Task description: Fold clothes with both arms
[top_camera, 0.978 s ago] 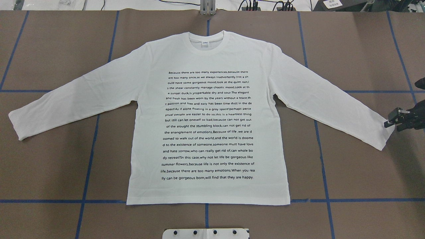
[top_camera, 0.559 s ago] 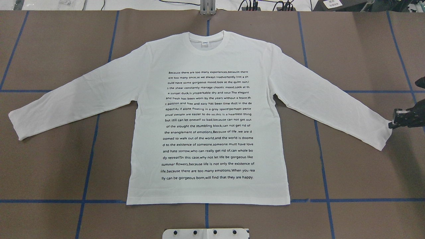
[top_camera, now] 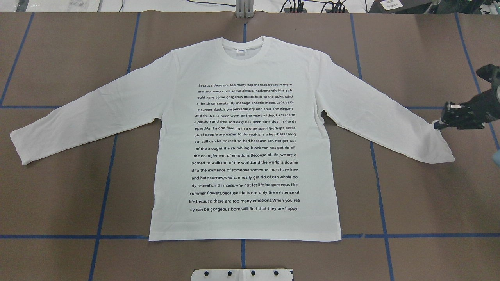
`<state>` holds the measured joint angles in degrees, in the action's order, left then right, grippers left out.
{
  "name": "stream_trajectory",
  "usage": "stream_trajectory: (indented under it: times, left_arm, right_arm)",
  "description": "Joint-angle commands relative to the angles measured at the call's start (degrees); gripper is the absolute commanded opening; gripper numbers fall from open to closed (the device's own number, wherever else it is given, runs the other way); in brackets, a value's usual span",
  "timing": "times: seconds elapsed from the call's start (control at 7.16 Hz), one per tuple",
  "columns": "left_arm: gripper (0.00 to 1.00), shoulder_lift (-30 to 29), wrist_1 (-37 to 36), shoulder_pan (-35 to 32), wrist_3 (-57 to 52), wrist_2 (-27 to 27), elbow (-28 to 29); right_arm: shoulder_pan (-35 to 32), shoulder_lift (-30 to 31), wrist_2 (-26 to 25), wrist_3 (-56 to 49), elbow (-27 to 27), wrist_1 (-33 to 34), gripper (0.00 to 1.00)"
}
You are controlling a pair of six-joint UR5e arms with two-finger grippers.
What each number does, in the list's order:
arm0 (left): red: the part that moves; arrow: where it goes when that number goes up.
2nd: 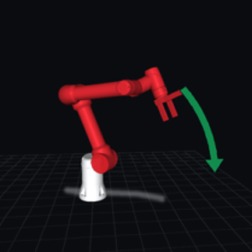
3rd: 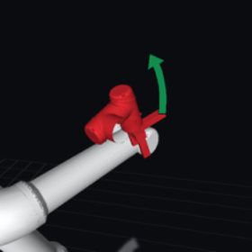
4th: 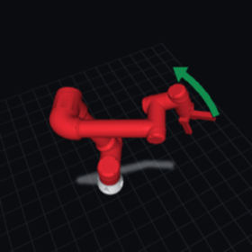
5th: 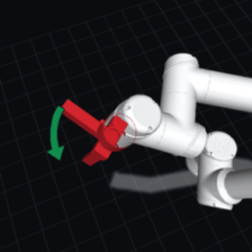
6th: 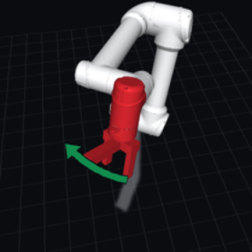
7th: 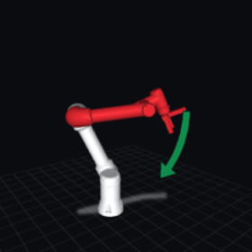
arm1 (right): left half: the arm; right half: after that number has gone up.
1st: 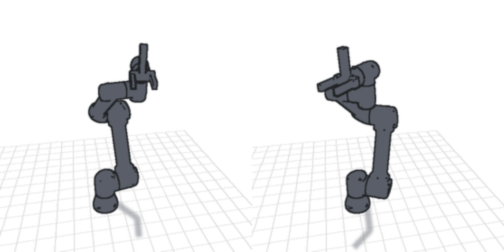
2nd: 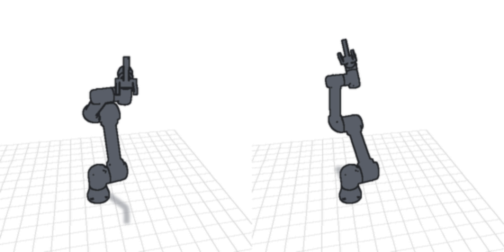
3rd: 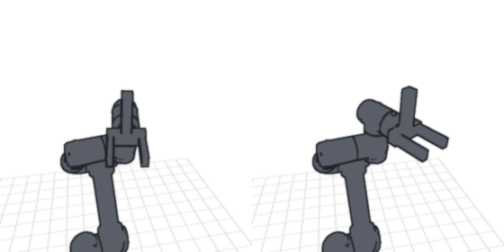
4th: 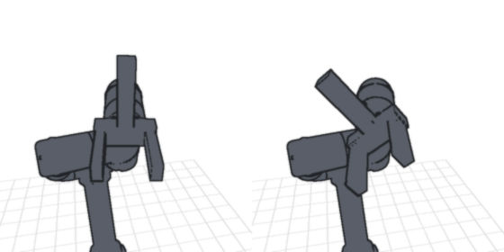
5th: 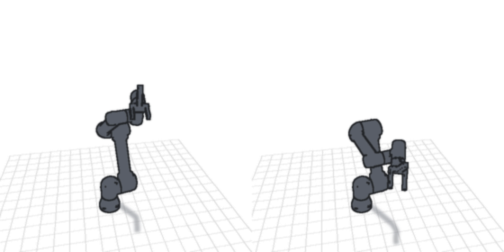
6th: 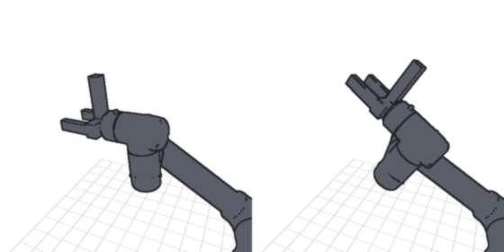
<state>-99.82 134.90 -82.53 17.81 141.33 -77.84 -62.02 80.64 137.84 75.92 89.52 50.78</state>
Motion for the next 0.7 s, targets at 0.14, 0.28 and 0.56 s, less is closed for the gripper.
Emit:
stream_trajectory:
  times: [0.14,0.28,0.56]
  left_arm:
    - [0.99,0.15,0.62,0.0,0.12,0.0,-0.12]
    - [0.99,0.41,3.15,0.0,0.47,-0.09,0.32]
    - [0.99,0.76,4.23,0.0,0.56,0.0,0.24]
  right_arm:
    - [7.24,-29.38,-13.32,19.47,-8.18,11.4,0.0]
    - [8.48,-39.41,-16.52,23.53,-14.13,11.45,0.0]
    - [15.21,-55.62,-23.95,26.72,-27.06,11.1,0.0]
